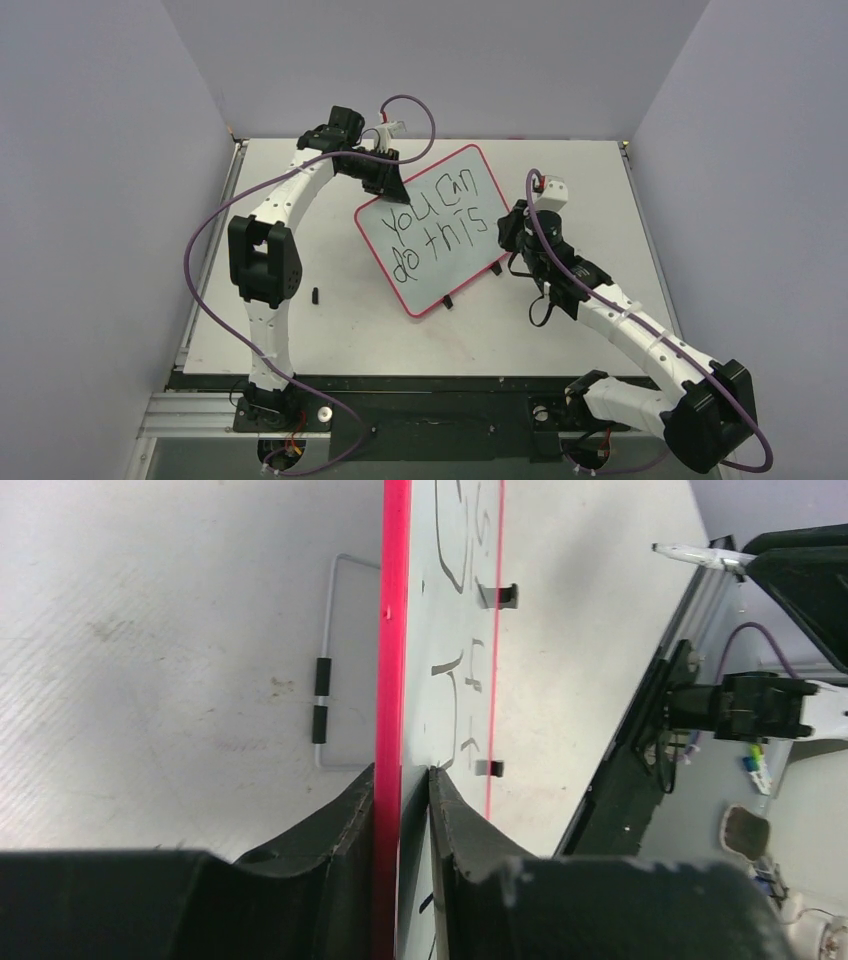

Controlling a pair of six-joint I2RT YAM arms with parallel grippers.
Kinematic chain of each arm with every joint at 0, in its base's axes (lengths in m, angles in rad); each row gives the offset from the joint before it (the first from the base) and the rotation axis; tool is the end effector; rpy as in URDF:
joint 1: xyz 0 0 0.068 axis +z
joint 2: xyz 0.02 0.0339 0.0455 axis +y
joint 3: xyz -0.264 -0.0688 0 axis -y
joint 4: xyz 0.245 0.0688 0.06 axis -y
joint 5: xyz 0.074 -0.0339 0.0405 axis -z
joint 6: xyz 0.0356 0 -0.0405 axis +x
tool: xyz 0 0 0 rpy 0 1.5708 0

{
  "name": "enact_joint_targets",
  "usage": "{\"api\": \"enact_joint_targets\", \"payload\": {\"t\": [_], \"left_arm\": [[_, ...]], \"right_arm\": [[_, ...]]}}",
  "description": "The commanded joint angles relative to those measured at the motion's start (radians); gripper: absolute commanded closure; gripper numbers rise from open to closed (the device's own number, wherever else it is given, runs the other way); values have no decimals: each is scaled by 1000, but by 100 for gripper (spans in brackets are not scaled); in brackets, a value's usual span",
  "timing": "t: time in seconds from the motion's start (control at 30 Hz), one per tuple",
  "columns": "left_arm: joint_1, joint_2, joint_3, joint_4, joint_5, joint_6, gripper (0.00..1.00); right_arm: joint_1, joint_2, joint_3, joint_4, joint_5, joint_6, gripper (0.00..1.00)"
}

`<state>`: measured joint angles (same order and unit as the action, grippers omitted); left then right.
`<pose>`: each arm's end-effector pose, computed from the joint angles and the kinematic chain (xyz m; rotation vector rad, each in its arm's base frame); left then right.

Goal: Write a sentence on the whiteboard

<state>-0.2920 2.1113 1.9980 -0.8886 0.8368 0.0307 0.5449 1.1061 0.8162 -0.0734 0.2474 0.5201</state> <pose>0.4317 -0.1574 0.2893 0.7071 2.3642 -1.1720 0.2226 0.1247 0.2984 0.1426 1.9463 0.4725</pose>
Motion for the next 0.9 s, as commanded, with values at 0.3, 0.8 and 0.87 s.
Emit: {"api": "enact_joint_targets", "payload": {"t": [0.3, 0.8, 0.87], "left_arm": [[1, -58, -23, 17, -67, 63, 73], [2, -67, -20, 56, -118, 27, 53], [5, -67, -13, 64, -129, 15, 51]], "right_arm": [[0, -69, -37, -30, 26, 16, 100], [-8, -91, -64, -24, 20, 19, 100], [-9, -93, -65, -23, 20, 18, 100]]}}
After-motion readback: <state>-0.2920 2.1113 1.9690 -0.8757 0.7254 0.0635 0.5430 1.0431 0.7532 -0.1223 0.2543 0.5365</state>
